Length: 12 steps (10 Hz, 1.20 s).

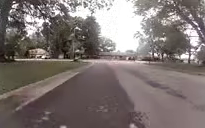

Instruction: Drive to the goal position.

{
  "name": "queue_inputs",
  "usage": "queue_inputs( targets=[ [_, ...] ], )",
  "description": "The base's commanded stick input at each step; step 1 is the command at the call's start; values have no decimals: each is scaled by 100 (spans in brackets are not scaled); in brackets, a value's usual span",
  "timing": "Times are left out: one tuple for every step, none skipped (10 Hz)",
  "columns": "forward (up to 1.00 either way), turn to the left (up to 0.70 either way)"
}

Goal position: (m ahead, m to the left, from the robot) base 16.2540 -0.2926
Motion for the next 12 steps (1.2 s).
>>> queue_inputs(
  targets=[
    [70,0],
    [70,0],
    [70,0],
    [70,0],
    [70,0],
    [70,0],
    [70,0],
    [70,0],
    [70,0],
    [70,0],
    [70,0],
    [70,0]
  ],
)
